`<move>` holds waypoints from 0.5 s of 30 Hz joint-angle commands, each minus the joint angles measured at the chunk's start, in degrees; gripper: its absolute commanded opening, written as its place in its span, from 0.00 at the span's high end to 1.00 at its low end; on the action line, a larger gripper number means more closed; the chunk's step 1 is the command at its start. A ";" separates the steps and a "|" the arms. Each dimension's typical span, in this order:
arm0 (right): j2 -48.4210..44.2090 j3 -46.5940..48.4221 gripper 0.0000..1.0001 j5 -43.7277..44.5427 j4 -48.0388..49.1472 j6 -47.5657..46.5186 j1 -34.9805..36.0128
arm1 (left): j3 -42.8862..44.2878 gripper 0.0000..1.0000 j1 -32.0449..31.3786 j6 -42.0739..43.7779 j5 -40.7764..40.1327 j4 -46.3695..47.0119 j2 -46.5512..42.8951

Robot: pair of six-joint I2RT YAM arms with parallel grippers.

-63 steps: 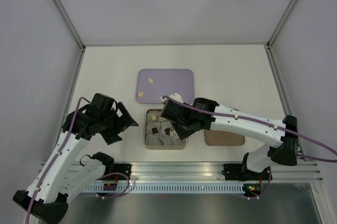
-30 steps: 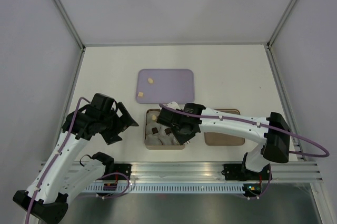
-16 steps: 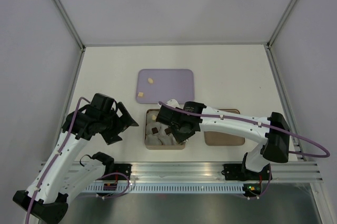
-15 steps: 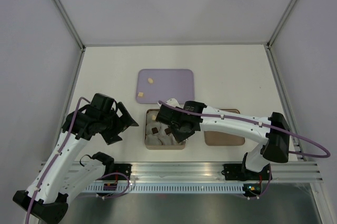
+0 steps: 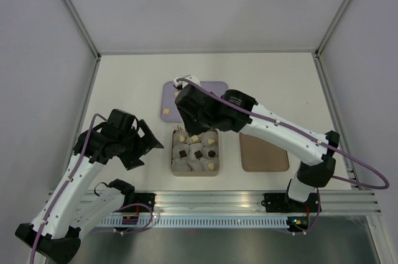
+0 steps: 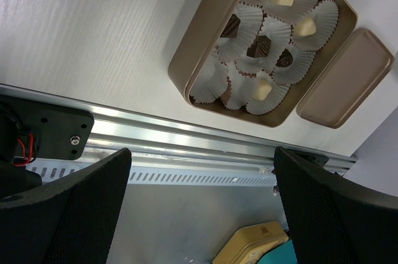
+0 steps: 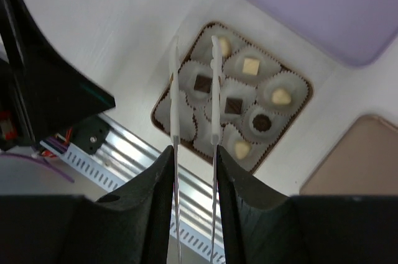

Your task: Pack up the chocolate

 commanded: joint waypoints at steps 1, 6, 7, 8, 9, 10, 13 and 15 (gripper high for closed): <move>10.01 11.42 0.63 0.54 5.44 -6.07 -5.59 | 2.24 0.00 0.21 0.18 1.38 -0.79 0.80; 24.35 24.20 0.63 -0.17 7.39 -10.90 -11.84 | 2.15 0.00 0.13 0.27 0.15 -0.61 0.89; 25.77 25.96 0.63 -0.43 8.95 -11.17 -13.50 | 2.07 0.00 0.13 0.53 -0.11 -0.61 0.81; 26.92 26.24 0.63 -0.69 10.19 -11.52 -14.30 | 1.89 0.00 0.13 0.62 -0.64 -0.70 0.80; 28.59 25.98 0.63 -0.96 11.42 -12.05 -15.01 | 1.72 0.00 0.21 0.62 -0.82 -0.70 0.72; 29.47 25.19 0.63 -0.96 14.04 -12.23 -16.23 | 1.71 0.00 0.21 0.79 -0.91 -0.70 0.72; 32.90 25.01 0.62 -1.05 17.22 -13.37 -18.17 | 1.36 0.00 0.13 0.62 -1.26 -0.52 0.19; 35.44 25.36 0.61 -2.10 18.54 -14.94 -18.96 | 1.01 0.00 0.21 0.44 -1.87 -0.52 -0.42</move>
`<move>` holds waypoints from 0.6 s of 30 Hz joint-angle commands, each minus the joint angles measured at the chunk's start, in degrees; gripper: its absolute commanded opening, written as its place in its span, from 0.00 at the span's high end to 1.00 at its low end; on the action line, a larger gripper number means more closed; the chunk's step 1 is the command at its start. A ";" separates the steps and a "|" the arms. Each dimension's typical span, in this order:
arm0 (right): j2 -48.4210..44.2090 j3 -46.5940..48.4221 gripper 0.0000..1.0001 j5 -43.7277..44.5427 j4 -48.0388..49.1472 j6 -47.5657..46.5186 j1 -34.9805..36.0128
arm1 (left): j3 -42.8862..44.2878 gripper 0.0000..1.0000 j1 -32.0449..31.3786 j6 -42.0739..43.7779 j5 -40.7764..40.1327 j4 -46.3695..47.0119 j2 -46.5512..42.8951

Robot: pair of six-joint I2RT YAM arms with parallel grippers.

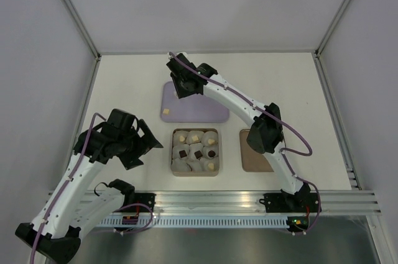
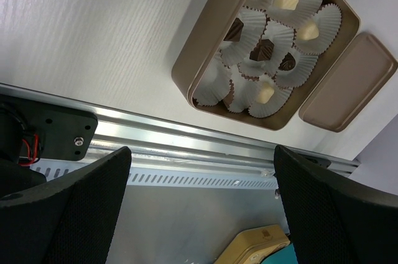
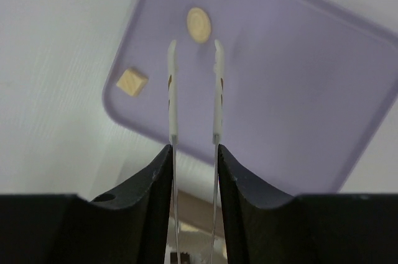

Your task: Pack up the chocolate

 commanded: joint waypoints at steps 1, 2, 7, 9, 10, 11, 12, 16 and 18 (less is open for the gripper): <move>2.08 2.32 0.61 -1.64 6.31 -3.96 -0.52 | 0.64 0.00 0.19 0.36 -1.06 -0.39 -1.30; 2.87 2.24 0.61 -1.65 6.75 -4.22 -0.52 | 0.29 0.00 0.11 0.27 -1.15 -0.31 -1.39; 6.39 2.41 0.60 -1.47 8.16 -5.01 -0.61 | -0.86 0.00 0.19 0.00 -1.24 -0.04 -1.39; 7.18 2.50 0.60 -1.12 8.68 -4.93 -0.87 | -1.21 0.00 0.19 -0.08 -1.24 0.22 -1.21; 7.44 2.59 0.60 -0.60 8.77 -4.41 -0.96 | -1.29 0.00 0.19 -0.08 -1.24 0.22 -1.21; 7.79 2.68 0.60 0.02 8.86 -4.14 -1.05 | -1.30 0.00 0.19 -0.17 -1.24 0.40 -1.21; 7.88 2.59 0.60 0.63 8.86 -3.79 -1.22 | -1.30 0.00 0.19 -0.09 -1.24 0.57 -0.95; 8.85 2.68 0.60 0.64 9.56 -3.52 -1.58 | -1.21 0.01 0.19 -0.08 -1.24 1.01 -0.51; 9.47 2.85 0.60 0.12 9.92 -3.61 -1.93 | -1.12 0.00 0.11 0.26 -1.33 1.10 -0.16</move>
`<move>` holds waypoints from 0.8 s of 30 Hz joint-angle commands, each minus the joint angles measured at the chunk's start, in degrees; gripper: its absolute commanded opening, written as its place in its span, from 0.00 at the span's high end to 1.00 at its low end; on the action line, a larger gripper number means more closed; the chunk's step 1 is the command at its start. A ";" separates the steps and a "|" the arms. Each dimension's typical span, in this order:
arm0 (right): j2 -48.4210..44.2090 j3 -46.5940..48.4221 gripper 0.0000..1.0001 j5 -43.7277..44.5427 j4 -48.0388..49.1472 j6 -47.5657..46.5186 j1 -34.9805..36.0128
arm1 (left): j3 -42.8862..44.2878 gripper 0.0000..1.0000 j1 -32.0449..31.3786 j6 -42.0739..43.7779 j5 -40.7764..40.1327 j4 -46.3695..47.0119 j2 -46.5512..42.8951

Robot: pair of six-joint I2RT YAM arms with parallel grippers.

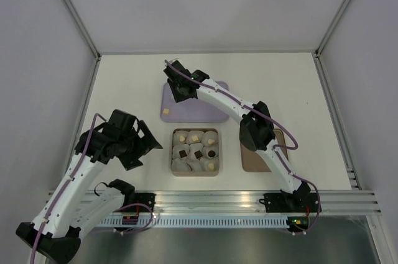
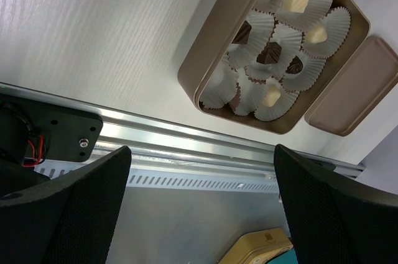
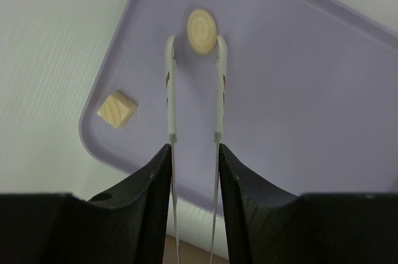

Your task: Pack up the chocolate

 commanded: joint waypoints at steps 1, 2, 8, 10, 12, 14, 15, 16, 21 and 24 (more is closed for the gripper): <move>1.25 2.92 0.60 0.57 2.57 -0.13 -0.66 | 0.13 0.00 0.10 0.35 -0.35 0.95 0.61; 1.34 2.83 0.59 -0.04 2.83 -0.22 -0.83 | 0.13 0.00 0.10 0.44 -0.35 1.12 0.78; 2.39 3.01 0.60 -1.89 3.80 -1.01 -1.28 | 0.13 0.00 0.19 0.79 -0.26 1.82 1.49; 3.01 3.27 0.61 -2.33 3.89 -1.01 -1.36 | 0.21 0.00 0.11 0.71 -0.26 1.83 1.57; 3.01 3.45 0.69 -2.33 3.80 -1.01 -1.45 | 0.30 0.00 0.19 0.88 -0.35 1.91 1.49; 2.22 2.92 0.75 -2.16 3.54 -1.10 -1.45 | 0.56 0.00 0.19 1.14 -0.61 1.83 1.31; 1.70 2.66 0.78 -1.89 3.54 -1.10 -1.45 | 0.74 0.00 0.11 1.06 -0.70 1.83 1.40; 0.65 2.48 0.83 -1.46 3.54 -1.45 -1.45 | 0.83 0.00 0.19 1.06 -0.70 1.83 1.40; -4.80 2.13 0.84 -1.01 2.67 -1.81 -1.45 | 1.53 0.00 0.10 0.79 0.09 1.83 1.75; -11.30 -2.34 0.85 -1.63 1.69 -0.40 -1.36 | 2.15 0.00 0.10 0.62 0.44 1.39 1.66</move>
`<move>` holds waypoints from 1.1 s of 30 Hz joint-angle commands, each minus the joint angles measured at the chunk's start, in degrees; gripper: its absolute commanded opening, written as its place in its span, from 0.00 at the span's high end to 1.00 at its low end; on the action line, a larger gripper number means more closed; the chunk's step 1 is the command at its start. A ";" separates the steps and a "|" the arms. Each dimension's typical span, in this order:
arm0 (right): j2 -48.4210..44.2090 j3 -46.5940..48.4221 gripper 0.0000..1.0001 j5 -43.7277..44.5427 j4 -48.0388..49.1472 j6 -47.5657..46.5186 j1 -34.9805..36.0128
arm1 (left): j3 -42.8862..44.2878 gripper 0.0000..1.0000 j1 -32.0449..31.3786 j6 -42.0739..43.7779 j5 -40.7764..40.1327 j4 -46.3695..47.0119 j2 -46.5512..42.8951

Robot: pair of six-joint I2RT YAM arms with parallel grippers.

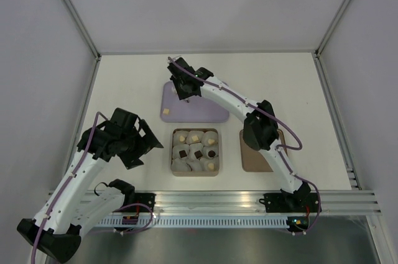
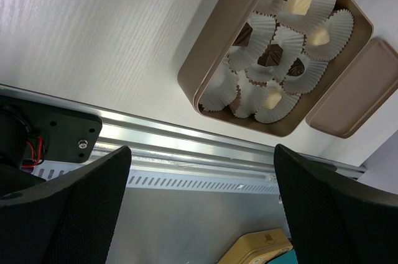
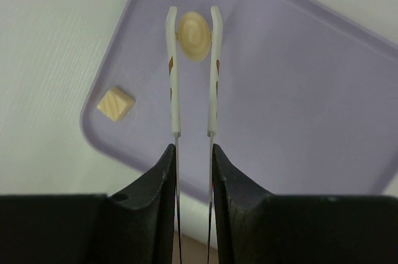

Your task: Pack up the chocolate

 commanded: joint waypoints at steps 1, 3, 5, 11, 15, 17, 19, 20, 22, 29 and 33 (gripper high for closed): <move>-15.12 -3.68 0.85 -0.10 0.47 0.69 0.08 | 2.65 0.00 0.19 0.51 0.29 0.67 -0.17; -19.45 -10.01 0.85 -0.36 0.47 0.00 0.69 | 3.09 0.00 0.11 0.51 0.38 0.49 -0.09; -24.90 -14.13 0.85 -0.80 -2.06 -0.10 1.57 | 3.44 0.00 0.19 0.51 0.55 0.49 0.09; -38.26 -25.57 0.85 -1.15 -11.11 1.74 8.23 | 4.06 0.00 0.19 0.42 1.26 0.31 0.44; -46.95 -33.22 0.85 -5.54 -13.68 7.37 14.31 | 5.02 0.00 0.19 0.77 1.26 -0.04 0.79; -49.25 -37.44 0.85 -7.74 -14.38 9.74 16.95 | 5.46 0.00 0.11 0.77 0.91 -0.21 0.88; -52.07 -40.42 0.84 -8.09 -15.17 10.62 18.35 | 5.90 0.00 0.19 0.69 0.82 -0.30 0.88; -52.77 -41.05 0.84 -8.88 -15.17 10.63 19.32 | 5.99 0.00 0.19 0.60 0.82 -0.39 0.79; -53.75 -42.54 0.84 -10.02 -15.96 10.10 20.11 | 5.91 0.00 0.11 0.42 0.73 -0.48 0.62; -51.73 -45.71 0.84 -11.08 -17.90 9.75 20.56 | 4.85 0.00 0.19 -1.42 0.56 -0.74 -1.05; -49.62 -46.41 0.85 -12.05 -17.02 9.22 20.91 | 4.32 0.00 0.19 -2.04 0.47 -1.27 -1.84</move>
